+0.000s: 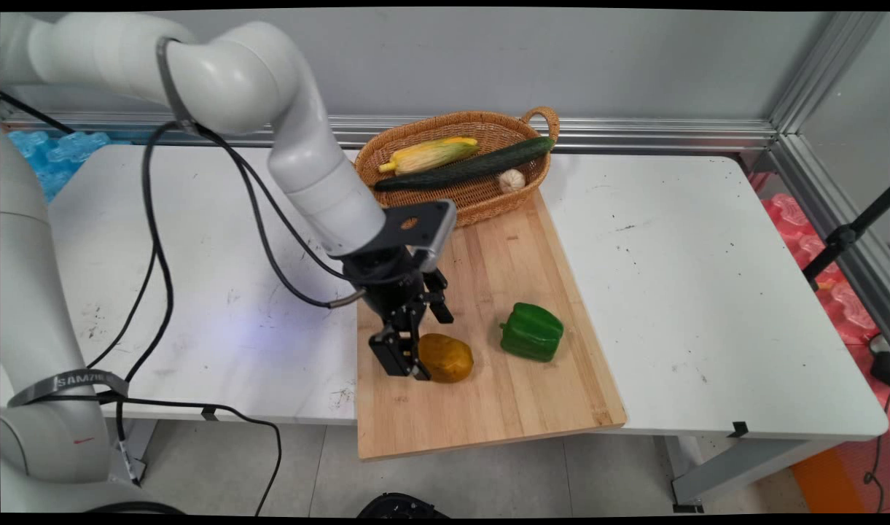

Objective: Pick up the potato from the cutting board, then place the picked object in the vegetable basket

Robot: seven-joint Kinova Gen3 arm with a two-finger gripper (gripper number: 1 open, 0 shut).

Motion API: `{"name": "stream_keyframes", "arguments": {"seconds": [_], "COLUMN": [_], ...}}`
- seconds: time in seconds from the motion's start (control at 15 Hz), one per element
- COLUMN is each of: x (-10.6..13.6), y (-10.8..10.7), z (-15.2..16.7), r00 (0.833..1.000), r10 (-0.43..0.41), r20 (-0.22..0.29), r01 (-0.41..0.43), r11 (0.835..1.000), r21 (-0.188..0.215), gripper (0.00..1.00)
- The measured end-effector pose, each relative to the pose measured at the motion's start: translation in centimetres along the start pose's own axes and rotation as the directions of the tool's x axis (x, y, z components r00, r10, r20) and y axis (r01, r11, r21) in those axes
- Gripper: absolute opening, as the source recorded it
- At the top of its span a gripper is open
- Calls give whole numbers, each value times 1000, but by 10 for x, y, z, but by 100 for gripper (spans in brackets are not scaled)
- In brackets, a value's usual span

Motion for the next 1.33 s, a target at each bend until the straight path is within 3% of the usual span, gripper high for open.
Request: {"name": "stream_keyframes", "arguments": {"seconds": [0.33, 0.4, 0.73, 1.0, 1.33], "x": [5, 6, 11, 19, 28], "y": [-4, -4, -7, -10, -21], "z": [16, 18, 15, -6, -57], "r00": [999, 999, 998, 998, 1000], "r10": [21, 24, 45, 59, 9], "r20": [29, 33, 36, 17, -23], "r01": [-21, -24, -45, -59, -8], "r11": [1000, 1000, 999, 998, 999], "r21": [0, -2, -8, -2, 49], "gripper": [100, 0, 0, 0, 0]}}
